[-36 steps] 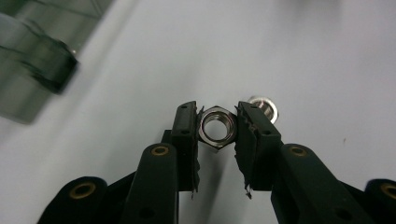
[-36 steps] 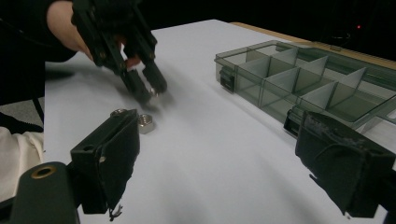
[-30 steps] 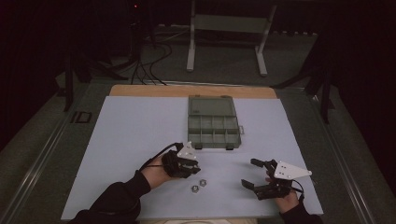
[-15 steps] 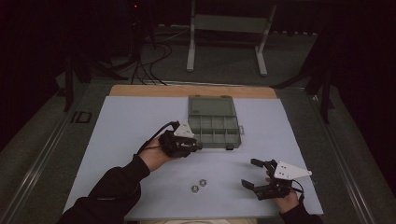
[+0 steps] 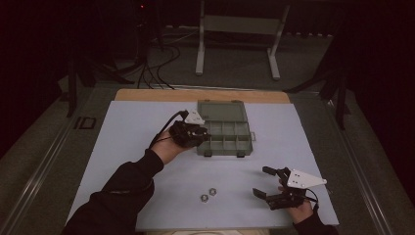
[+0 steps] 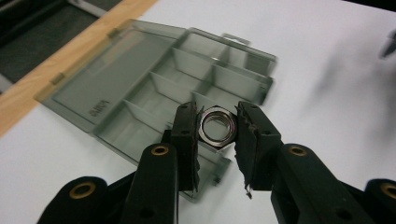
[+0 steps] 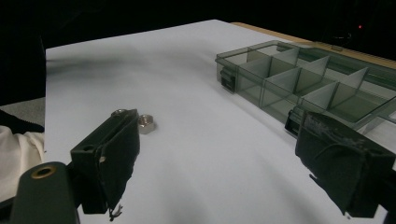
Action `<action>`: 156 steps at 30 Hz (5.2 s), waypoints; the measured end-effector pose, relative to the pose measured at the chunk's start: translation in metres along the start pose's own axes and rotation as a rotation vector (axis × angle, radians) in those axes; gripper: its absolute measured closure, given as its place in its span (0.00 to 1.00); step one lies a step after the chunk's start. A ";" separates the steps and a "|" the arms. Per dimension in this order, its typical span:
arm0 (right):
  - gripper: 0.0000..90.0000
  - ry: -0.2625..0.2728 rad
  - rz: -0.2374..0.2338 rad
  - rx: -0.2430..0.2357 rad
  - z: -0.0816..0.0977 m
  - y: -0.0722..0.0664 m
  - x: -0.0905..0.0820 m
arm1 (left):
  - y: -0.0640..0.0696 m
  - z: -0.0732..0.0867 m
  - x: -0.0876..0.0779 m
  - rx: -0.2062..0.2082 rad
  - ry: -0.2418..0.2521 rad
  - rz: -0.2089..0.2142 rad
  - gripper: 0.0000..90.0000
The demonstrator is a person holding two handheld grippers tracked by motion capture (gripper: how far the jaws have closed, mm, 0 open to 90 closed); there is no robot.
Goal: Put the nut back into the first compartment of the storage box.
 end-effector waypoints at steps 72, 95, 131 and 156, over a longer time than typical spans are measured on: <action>0.15 0.002 -0.019 0.009 0.000 -0.001 -0.001 | -0.066 0.010 0.112 -0.282 -0.211 -0.017 0.76; 0.15 0.000 -0.014 0.013 0.000 -0.001 -0.001 | -0.041 -0.001 0.056 -0.258 -0.062 0.042 0.20; 0.15 -0.005 -0.011 0.014 0.001 -0.001 0.001 | 0.045 0.054 -0.001 -0.095 0.015 0.183 0.08; 0.15 -0.003 -0.013 0.012 0.000 -0.001 0.000 | 0.112 0.088 0.005 0.101 -0.075 0.306 0.19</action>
Point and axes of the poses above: each handheld gripper's, and its own axes: x roughly forward along the jaws, z roughly out of its underside, y roughly to its right, the point moved 6 cm from there along x, roughly forward along the jaws, and after that the axes turned 11 degrees about -y, right-handed, at the moved point
